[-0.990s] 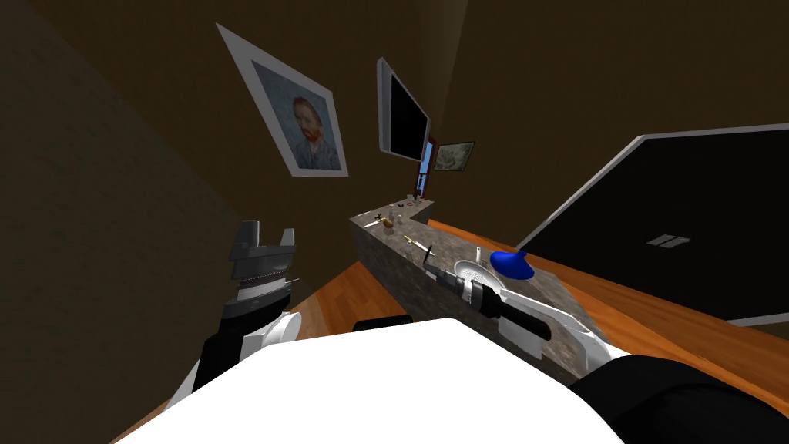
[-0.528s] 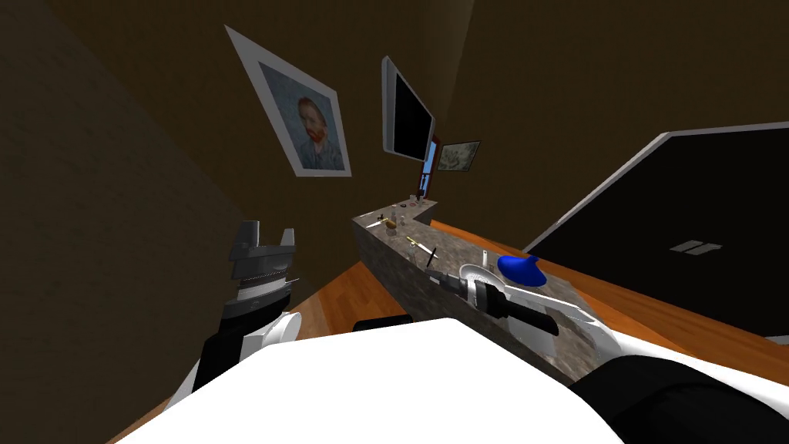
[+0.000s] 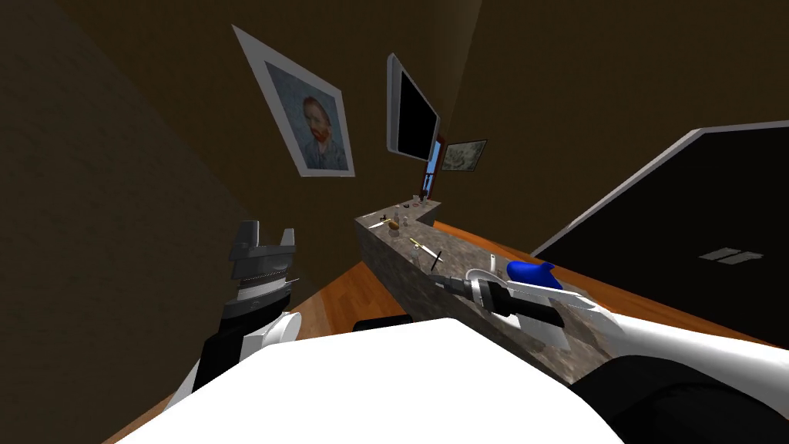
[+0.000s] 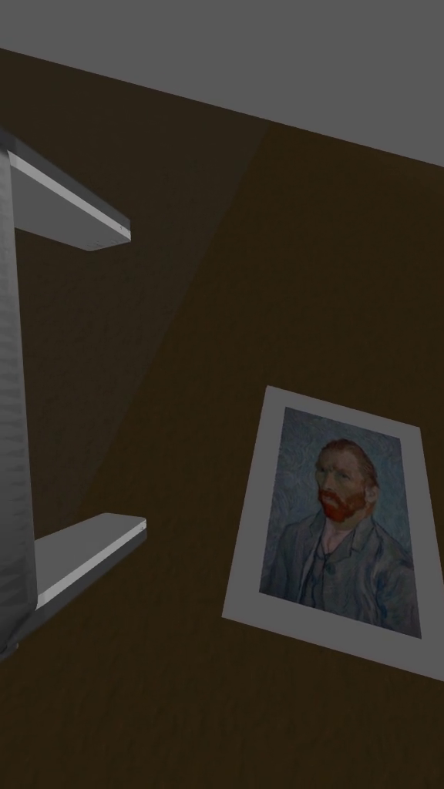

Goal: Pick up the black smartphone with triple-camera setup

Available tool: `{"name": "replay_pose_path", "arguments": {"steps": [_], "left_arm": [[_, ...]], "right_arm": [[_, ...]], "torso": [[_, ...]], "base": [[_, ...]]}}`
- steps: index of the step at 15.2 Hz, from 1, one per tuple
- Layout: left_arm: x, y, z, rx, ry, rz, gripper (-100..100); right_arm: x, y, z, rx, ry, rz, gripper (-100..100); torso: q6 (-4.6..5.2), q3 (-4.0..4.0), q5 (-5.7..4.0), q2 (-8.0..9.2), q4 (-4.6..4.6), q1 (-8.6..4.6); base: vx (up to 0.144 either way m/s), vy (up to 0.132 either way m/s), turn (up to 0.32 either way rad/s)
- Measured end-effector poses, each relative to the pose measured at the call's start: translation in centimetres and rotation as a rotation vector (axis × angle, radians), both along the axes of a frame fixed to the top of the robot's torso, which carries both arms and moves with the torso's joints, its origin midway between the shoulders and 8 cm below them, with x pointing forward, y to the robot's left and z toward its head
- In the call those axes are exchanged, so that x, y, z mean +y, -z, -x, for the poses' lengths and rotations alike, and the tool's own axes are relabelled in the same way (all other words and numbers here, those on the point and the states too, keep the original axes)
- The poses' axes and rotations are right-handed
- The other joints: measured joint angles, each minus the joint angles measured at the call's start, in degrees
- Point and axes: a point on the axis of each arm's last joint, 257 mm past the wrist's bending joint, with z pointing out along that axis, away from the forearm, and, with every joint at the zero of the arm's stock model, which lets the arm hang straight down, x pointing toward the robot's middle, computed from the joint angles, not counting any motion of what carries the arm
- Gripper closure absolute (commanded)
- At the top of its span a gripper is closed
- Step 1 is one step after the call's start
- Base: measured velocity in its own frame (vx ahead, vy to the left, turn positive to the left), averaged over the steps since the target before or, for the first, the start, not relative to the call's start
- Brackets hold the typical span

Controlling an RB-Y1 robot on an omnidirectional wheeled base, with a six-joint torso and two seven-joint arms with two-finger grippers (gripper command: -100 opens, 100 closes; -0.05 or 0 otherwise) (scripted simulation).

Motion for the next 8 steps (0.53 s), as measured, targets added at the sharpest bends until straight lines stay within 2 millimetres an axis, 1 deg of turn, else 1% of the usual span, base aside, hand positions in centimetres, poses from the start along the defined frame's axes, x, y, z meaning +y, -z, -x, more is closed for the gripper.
{"name": "replay_pose_path", "arguments": {"steps": [1, 3, 5, 8], "left_arm": [[0.0, 0.0, 0.0, 0.000, 0.000, 0.000, 0], [0.0, 0.0, 0.0, 0.000, 0.000, 0.000, 0], [0.0, 0.0, 0.0, 0.000, 0.000, 0.000, 0], [0.0, 0.0, 0.0, 0.000, 0.000, 0.000, 0]], "right_arm": [[-0.3, 0.3, 0.3, 0.016, -0.004, 0.013, -100], [-1.0, 0.7, 0.7, 0.042, -0.017, 0.046, -100], [-1.7, 1.0, 1.0, 0.065, -0.029, 0.075, -100], [-2.6, 1.5, 1.4, 0.097, -0.049, 0.125, -100]], "torso": [[-0.03, -0.01, 0.00, -0.02, 0.00, 0.02], [-0.02, -0.04, 0.01, -0.07, -0.02, 0.02], [-0.03, -0.02, 0.01, -0.05, -0.01, 0.01], [0.00, -0.03, 0.01, -0.04, -0.01, 0.04]], "base": [[0.048, 0.014, 0.121], [0.029, 0.006, 0.029], [0.044, 0.010, 0.105], [0.032, 0.012, 0.046]]}}
